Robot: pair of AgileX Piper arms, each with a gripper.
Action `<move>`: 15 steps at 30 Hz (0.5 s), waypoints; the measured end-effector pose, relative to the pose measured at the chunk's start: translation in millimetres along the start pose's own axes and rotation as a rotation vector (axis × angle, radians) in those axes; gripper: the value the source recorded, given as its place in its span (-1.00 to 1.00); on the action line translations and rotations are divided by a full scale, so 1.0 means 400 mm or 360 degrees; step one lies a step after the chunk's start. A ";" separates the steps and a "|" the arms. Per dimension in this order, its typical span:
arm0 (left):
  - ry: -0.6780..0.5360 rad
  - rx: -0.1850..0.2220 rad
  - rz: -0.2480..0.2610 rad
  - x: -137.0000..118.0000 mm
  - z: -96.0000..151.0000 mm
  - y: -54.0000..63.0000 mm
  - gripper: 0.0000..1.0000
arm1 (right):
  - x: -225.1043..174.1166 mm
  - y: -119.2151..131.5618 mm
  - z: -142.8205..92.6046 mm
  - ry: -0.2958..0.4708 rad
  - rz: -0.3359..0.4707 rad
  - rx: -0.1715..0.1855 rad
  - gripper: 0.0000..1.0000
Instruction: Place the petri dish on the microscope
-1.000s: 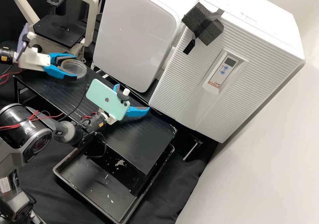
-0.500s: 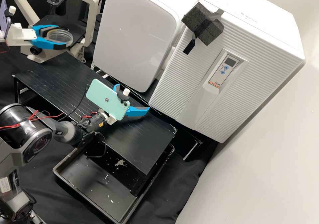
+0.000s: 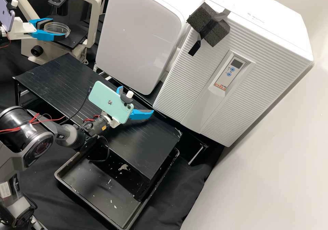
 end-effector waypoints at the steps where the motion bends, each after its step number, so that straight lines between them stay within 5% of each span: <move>1: 0.0002 0.0019 -0.0001 0.005 -0.003 0.001 -1.00 | 0.000 0.000 0.000 0.0000 0.0000 0.0000 1.00; 5: 0.0052 0.0066 -0.0023 0.023 -0.024 0.004 -1.00 | 0.000 0.000 0.000 0.0000 0.0000 0.0000 1.00; 15: 0.0191 0.0040 0.0038 0.054 -0.091 0.043 -1.00 | 0.000 0.000 0.000 0.0000 0.0000 0.0000 1.00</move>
